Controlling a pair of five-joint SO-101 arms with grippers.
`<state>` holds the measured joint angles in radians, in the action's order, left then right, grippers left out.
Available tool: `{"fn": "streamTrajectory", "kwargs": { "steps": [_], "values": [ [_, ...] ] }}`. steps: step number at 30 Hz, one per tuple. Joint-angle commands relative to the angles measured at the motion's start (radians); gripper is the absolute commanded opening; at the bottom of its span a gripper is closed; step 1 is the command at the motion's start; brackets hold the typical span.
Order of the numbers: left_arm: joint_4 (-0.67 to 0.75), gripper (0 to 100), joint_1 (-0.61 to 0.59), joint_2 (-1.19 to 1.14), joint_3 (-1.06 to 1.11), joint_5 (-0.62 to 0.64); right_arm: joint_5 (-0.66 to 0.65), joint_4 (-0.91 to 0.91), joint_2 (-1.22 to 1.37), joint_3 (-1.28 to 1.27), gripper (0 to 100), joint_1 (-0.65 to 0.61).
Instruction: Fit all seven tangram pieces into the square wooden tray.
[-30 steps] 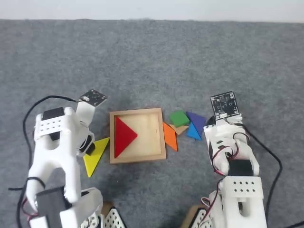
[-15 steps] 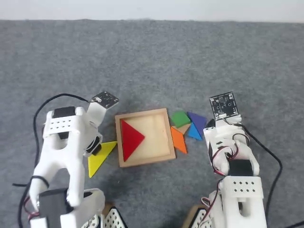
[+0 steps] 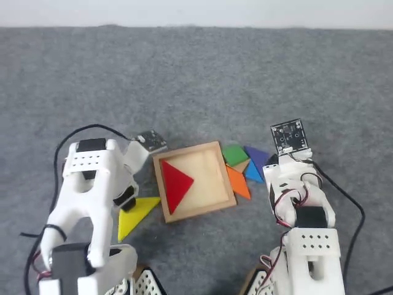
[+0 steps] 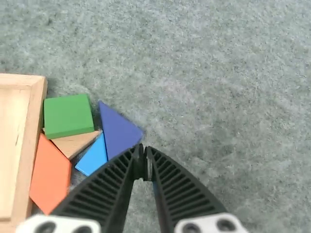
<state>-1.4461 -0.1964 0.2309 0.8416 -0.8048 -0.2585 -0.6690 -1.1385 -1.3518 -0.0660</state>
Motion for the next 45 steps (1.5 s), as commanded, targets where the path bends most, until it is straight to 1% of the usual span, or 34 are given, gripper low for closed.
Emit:
{"fn": "streamTrajectory", "kwargs": {
  "steps": [1, 5, 11, 15, 18, 23, 28, 30, 35, 37, 39, 41, 45],
  "values": [
    [-0.078, 4, 0.028, -0.008, 0.033, -0.075, -0.005, -0.005, -0.036, 0.029, 0.7, 0.039],
    [-0.137, 1, 0.028, -0.008, -0.002, -0.137, -0.005, -0.005, -0.036, 0.029, 0.7, 0.041],
    [-0.158, 1, 0.021, -0.006, -0.051, -0.135, -0.005, -0.005, -0.036, 0.029, 0.7, 0.041],
    [-0.199, 1, 0.026, 0.005, -0.070, -0.138, -0.005, -0.005, -0.036, 0.029, 0.7, 0.042],
    [-0.224, 1, 0.015, 0.078, -0.090, -0.138, -0.005, -0.005, -0.036, 0.029, 0.7, 0.042],
    [-0.270, 1, 0.005, 0.290, -0.111, -0.137, -0.005, -0.005, -0.036, 0.029, 0.7, 0.042],
    [-0.265, 1, 0.000, 0.454, -0.105, -0.127, -0.005, -0.005, -0.036, 0.029, 0.7, 0.042],
    [-0.255, 1, 0.003, 0.491, -0.124, -0.092, -0.005, -0.005, -0.036, 0.029, 0.7, 0.042],
    [-0.138, 1, 0.009, 0.517, -0.209, -0.018, -0.005, -0.005, -0.036, 0.029, 0.7, 0.042],
    [-0.054, 1, 0.035, 0.517, -0.223, 0.025, -0.005, -0.005, -0.036, 0.029, 0.7, 0.042],
    [0.026, 1, 0.100, 0.516, -0.222, 0.080, -0.005, -0.005, -0.036, 0.029, 0.7, 0.042],
    [0.087, 1, 0.187, 0.514, -0.209, 0.149, -0.005, -0.005, -0.036, 0.029, 0.7, 0.042],
    [0.172, 1, 0.402, 0.514, -0.160, 0.276, -0.005, -0.004, -0.036, 0.029, 0.7, 0.044]
  ]
}}
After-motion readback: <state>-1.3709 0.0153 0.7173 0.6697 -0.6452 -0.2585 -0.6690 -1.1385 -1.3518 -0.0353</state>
